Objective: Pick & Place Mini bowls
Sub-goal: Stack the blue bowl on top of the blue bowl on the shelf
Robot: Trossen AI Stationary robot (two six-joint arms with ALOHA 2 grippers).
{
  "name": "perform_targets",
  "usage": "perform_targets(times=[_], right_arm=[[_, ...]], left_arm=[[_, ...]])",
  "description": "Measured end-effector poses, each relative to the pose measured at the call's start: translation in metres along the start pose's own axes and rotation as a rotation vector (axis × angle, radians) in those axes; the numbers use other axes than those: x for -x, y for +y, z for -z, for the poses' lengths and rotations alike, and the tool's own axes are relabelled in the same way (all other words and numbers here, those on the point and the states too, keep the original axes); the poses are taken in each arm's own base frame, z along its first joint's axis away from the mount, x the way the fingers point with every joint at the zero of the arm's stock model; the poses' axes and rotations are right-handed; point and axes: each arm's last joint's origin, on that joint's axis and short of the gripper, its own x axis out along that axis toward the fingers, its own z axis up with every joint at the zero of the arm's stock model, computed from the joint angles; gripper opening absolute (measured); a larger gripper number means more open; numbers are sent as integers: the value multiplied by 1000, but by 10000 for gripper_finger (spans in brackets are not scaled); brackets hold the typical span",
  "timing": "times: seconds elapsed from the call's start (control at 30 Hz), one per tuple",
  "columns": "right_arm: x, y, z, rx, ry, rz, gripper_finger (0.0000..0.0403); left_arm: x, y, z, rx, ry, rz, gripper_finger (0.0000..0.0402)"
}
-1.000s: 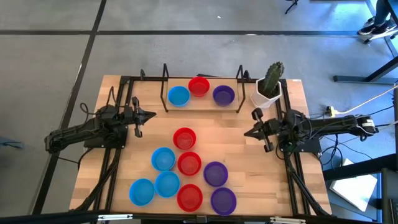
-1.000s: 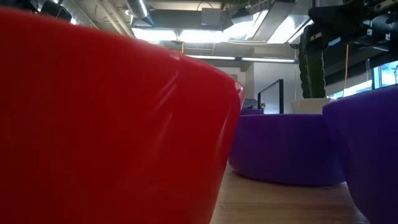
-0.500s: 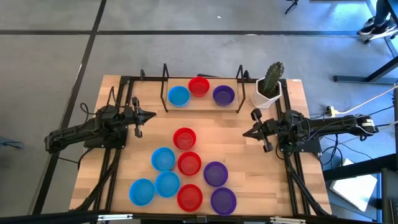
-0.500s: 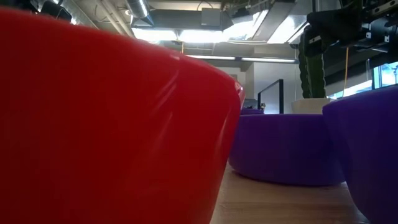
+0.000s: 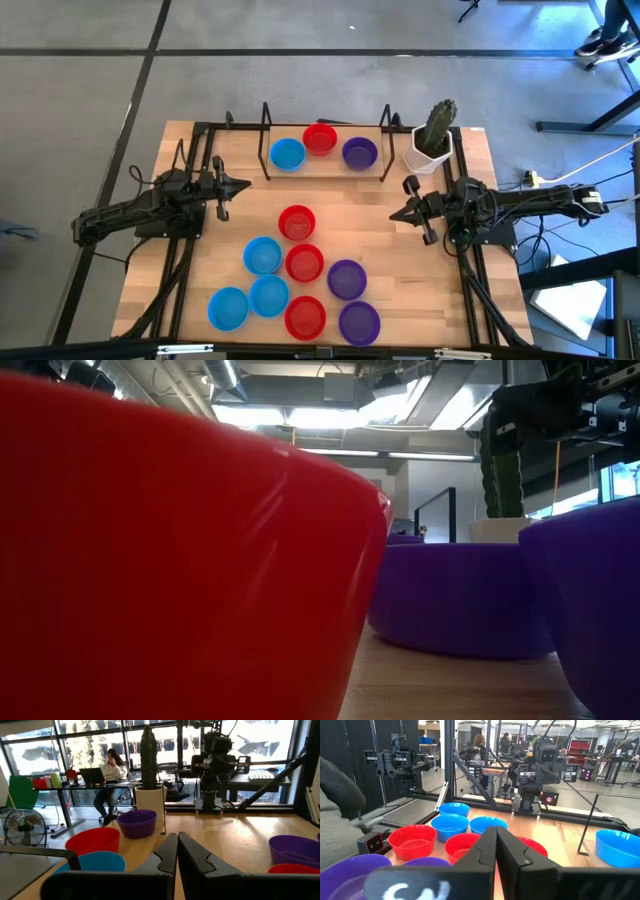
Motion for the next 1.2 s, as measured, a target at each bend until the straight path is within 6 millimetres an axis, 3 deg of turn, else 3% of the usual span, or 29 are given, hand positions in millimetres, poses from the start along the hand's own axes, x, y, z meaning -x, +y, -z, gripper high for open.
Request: perform_targets(times=[1.2], right_arm=[[0, 0, 1, -1, 12, -1, 10]], left_arm=[[0, 0, 0, 0, 0, 0, 7]])
